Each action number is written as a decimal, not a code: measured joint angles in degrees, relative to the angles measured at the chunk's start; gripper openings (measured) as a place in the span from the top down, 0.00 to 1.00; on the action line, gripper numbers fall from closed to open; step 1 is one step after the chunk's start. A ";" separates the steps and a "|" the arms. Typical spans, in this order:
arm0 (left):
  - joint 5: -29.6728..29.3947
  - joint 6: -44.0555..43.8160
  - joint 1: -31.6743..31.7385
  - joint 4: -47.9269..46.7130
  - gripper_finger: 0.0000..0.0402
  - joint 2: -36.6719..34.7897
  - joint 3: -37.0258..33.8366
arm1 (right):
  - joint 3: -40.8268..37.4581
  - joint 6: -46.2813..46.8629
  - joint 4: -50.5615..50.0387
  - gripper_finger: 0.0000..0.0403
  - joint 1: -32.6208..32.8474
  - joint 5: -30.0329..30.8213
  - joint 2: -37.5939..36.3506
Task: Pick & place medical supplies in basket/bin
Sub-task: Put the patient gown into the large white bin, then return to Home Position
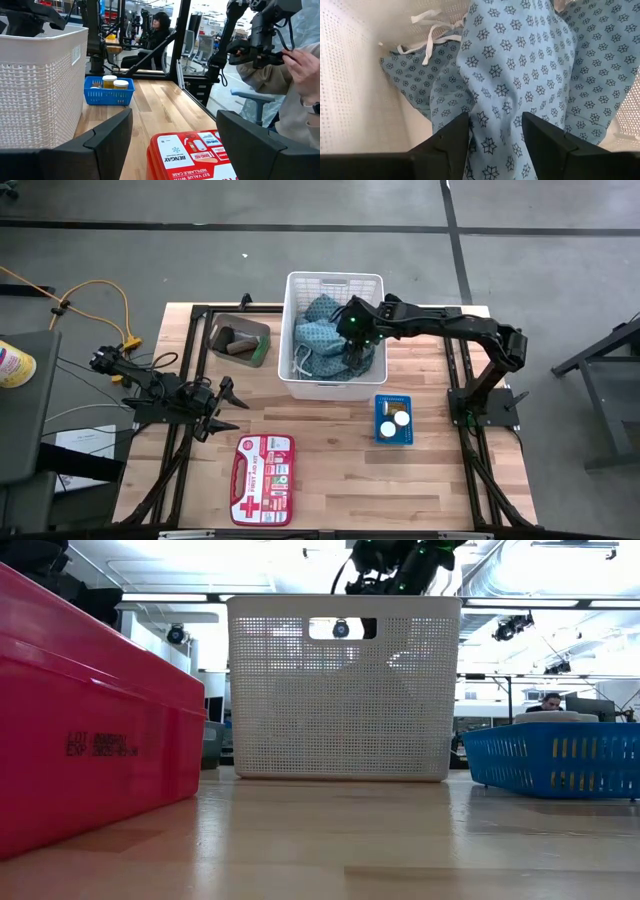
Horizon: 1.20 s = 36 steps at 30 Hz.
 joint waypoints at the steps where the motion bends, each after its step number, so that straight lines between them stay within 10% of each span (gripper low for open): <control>1: -0.01 0.02 0.00 0.00 0.30 0.00 0.00 | 0.00 0.02 -0.04 0.57 0.00 -0.19 -0.14; 36: 0.17 0.02 0.00 0.00 0.30 -0.01 0.00 | 0.00 -5.75 5.08 0.57 -0.24 0.12 -10.76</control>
